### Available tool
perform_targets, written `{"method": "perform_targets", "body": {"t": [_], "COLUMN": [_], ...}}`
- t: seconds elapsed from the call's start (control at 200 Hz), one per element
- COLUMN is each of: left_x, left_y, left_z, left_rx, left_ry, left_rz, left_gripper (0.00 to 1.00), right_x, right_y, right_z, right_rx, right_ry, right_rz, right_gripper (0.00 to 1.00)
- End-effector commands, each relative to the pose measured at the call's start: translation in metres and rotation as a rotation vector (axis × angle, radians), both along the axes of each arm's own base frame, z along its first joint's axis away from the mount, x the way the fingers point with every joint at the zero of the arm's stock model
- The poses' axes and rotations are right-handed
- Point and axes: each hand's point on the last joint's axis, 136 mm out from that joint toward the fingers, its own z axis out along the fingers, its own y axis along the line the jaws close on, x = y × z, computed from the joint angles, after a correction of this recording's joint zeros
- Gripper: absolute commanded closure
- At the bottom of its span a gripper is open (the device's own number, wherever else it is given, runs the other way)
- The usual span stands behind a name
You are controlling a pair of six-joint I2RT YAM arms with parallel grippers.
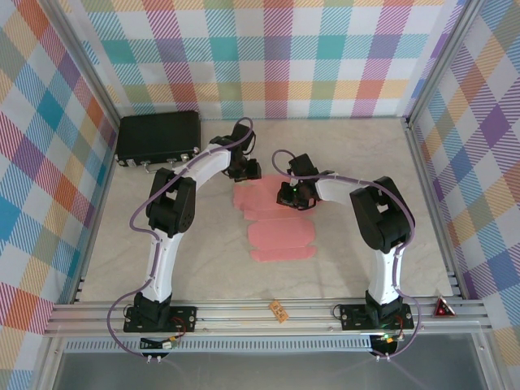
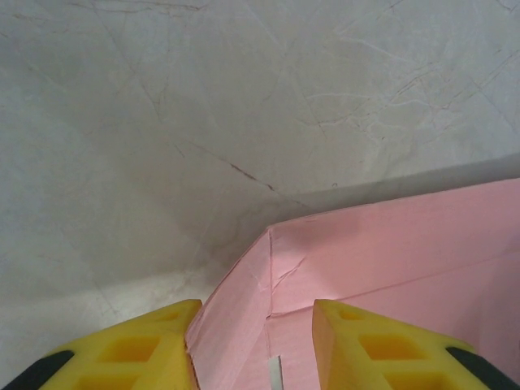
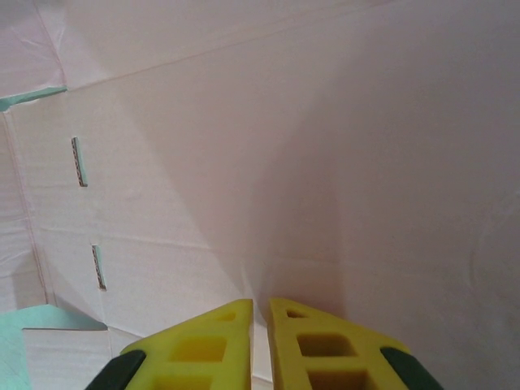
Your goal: Fold the paper box
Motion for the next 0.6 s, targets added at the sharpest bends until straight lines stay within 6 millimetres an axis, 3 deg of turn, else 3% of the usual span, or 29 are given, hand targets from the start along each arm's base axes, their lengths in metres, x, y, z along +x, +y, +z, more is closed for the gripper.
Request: {"method": "perform_targets", "body": {"t": [0.0,0.215,0.595], "left_x": [-0.003,-0.004,-0.003], "left_y": [-0.012,-0.029,-0.04], "left_z": [0.015,0.017,0.011], "left_rx": [-0.048,-0.061,-0.037], "left_ry": [-0.029,-0.043,-0.036], "left_rz": [-0.048,-0.101,-0.138], "left_gripper": [0.6,0.6,0.6], "right_x": [-0.015,-0.017,-0.019], "right_y": [-0.004,-0.002,0.0], "right_z": [-0.026,-0.031,-0.036], "right_rx": [-0.039,-0.038,-0.036], "right_ry": [0.09,0.106,0.124], "right_rz": [-0.004,0.001,0.008], "right_gripper": [0.85,0.85,0.85]}}
